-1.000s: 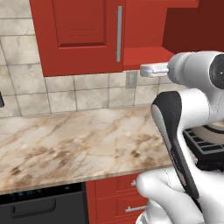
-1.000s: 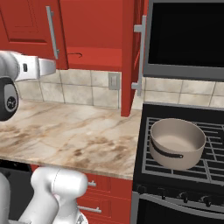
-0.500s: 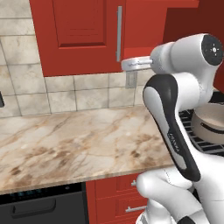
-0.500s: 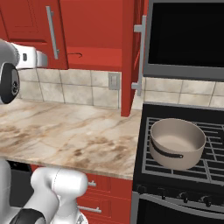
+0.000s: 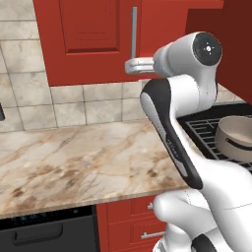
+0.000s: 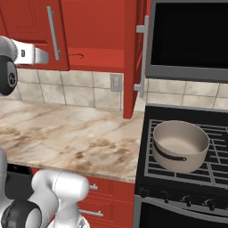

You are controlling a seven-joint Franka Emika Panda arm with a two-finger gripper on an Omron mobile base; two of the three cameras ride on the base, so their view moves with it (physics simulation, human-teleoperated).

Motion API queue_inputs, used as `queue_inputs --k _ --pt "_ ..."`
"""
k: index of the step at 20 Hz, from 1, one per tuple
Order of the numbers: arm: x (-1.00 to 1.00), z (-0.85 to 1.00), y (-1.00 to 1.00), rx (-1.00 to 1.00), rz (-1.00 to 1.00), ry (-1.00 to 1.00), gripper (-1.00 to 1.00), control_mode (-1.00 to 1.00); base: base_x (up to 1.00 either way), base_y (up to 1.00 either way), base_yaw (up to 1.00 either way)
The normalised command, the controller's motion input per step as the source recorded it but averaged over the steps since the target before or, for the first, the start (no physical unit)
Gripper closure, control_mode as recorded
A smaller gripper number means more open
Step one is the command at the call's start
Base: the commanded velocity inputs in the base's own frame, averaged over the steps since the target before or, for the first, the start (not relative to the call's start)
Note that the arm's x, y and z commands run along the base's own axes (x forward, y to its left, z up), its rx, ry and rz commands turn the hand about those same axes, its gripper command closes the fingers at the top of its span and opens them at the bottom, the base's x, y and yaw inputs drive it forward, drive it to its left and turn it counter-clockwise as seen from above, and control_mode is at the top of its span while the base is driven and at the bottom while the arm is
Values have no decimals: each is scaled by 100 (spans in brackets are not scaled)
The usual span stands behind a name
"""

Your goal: Open the cabinet and move the ladle to the pot. Then close the cabinet.

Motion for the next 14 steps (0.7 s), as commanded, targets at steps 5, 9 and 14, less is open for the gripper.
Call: queue_inputs --k 5,9,14 --pt "59 0 0 0 -13 9 -100 -100 0 0 0" --pt "71 1 0 0 -6 17 -100 -100 0 0 0" --pt "47 0 0 0 -1 13 -100 -100 0 0 0"
